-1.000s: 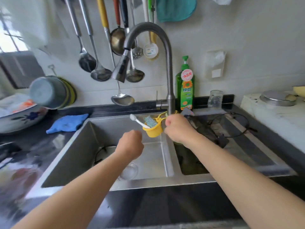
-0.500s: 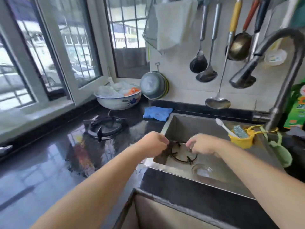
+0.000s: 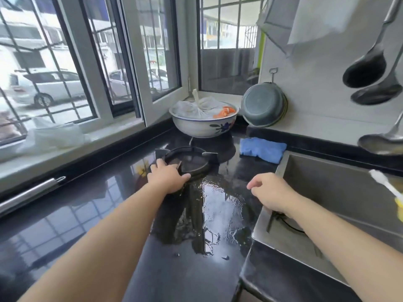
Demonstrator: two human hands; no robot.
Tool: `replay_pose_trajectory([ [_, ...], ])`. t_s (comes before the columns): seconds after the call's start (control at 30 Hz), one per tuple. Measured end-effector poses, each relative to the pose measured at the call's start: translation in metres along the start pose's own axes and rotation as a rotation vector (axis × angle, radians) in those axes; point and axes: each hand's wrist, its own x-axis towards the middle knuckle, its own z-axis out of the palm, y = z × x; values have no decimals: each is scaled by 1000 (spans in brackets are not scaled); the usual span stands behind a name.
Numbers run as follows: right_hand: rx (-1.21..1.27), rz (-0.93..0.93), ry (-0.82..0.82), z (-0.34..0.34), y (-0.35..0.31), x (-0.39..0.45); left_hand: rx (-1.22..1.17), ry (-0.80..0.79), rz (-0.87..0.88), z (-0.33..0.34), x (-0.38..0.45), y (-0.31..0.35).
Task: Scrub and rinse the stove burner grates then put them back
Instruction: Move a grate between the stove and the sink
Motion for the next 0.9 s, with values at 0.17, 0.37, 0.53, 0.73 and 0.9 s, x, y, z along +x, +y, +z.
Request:
replay_pose_trajectory([
  [0.17,15,11,-9,-1,11,1,106,205,307,17,23,-22],
  [0.37,39,-4,3,-7,9,-2,121,107,335,-12,27,7],
  [0.53,95,-8,33,-33,13,-16,-222,33,232,-65,21,46],
  [0.73,393,91,180,-96,59,-50,-542,139,436,-82,-59,105],
  [0.9,730,280,234,-160,118,-87,-522,61,755,-46,-129,180],
])
